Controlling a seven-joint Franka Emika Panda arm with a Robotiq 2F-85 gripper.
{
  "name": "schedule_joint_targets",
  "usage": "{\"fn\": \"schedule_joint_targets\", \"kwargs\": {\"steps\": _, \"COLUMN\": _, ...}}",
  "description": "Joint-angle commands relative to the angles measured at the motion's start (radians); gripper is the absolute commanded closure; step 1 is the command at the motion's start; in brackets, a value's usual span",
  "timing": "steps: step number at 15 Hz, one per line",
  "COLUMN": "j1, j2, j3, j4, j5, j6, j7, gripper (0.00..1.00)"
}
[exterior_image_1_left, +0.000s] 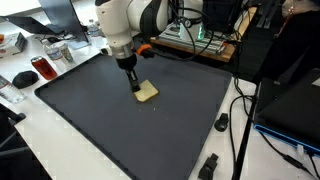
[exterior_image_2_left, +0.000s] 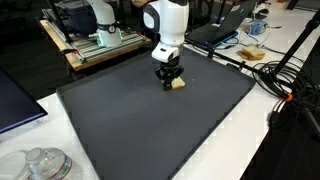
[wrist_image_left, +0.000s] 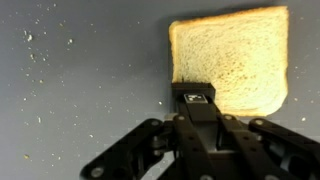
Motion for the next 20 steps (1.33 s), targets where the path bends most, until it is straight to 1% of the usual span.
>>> {"fn": "schedule_joint_targets", "kwargs": {"steps": 1, "j1": 0.0, "j2": 0.008, "j3": -0.002, "j4": -0.002, "j5": -0.005, "j6": 0.017, "j7": -0.016, "gripper": 0.93}}
{"fn": "schedule_joint_targets", "kwargs": {"steps": 9, "j1": -0.007, "j2": 0.025, "j3": 0.005, "j4": -0.018, "j5": -0.022, "j6": 0.071, "j7": -0.106, "gripper": 0.94}}
{"fn": "schedule_joint_targets", "kwargs": {"steps": 16, "j1": 0.005, "j2": 0.036, "j3": -0.006, "j4": -0.01, "j5": -0.055, "j6": 0.069, "j7": -0.131, "gripper": 0.94}}
{"fn": "schedule_joint_targets", "kwargs": {"steps": 20, "j1": 0.001, "j2": 0.034, "j3": 0.003, "j4": -0.015, "j5": -0.087, "j6": 0.063, "j7": -0.186, "gripper": 0.94}}
